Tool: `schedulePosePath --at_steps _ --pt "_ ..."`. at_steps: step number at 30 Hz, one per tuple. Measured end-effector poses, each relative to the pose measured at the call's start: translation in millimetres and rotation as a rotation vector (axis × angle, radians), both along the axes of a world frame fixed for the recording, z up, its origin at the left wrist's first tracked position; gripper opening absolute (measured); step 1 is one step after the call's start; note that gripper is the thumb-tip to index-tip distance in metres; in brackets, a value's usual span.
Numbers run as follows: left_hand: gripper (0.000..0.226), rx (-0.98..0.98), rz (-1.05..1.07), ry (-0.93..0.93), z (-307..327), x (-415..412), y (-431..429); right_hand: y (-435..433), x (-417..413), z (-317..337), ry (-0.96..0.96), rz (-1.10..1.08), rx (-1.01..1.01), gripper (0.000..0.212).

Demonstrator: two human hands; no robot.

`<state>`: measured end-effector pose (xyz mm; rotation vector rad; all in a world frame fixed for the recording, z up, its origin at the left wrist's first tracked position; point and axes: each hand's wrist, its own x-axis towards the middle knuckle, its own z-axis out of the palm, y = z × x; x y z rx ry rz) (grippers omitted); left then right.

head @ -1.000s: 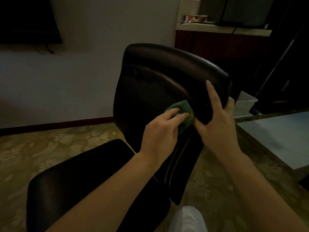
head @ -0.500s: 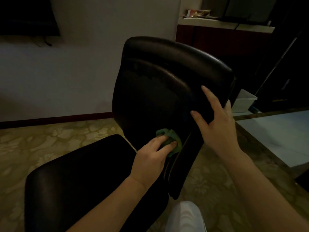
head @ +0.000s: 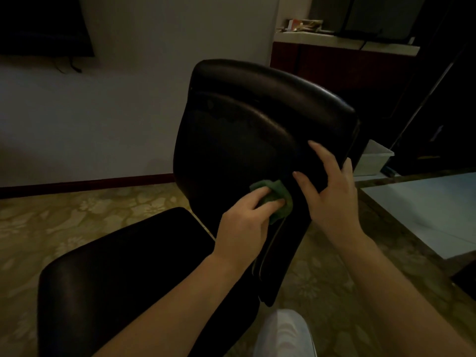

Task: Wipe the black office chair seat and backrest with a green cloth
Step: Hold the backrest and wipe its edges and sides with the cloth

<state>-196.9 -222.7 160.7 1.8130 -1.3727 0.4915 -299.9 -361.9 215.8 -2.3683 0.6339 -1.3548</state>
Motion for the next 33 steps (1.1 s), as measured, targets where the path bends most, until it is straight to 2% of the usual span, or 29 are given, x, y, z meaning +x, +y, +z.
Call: schedulePosePath --at_steps 3,6,12,17,21,27,33 --pt "0.026 0.004 0.063 0.005 -33.2 5.5 5.8 -1.1 0.8 -3.2 0.0 0.002 0.005 0.054" --pt "0.031 0.036 0.081 0.078 -52.1 7.5 11.0 2.8 3.5 -7.1 -0.019 0.027 0.041 0.059" --pt "0.032 0.045 0.052 0.127 -34.7 7.7 19.2 10.3 3.6 -15.0 -0.093 0.103 0.113 0.101" --pt "0.034 -0.009 0.031 0.128 -8.6 12.4 14.7 20.1 6.4 -33.3 -0.252 0.107 0.234 0.112" --pt "0.033 -0.021 -0.019 0.145 -11.7 10.4 8.1 25.5 8.9 -40.4 -0.342 0.148 0.429 0.109" --pt "0.032 0.008 0.032 0.159 -53.0 9.2 16.7 27.7 11.9 -53.0 -0.237 0.137 0.486 0.08" --pt "0.032 0.038 0.074 0.154 -69.0 3.6 21.5 26.5 8.7 -50.9 -0.169 0.114 0.464 0.073"
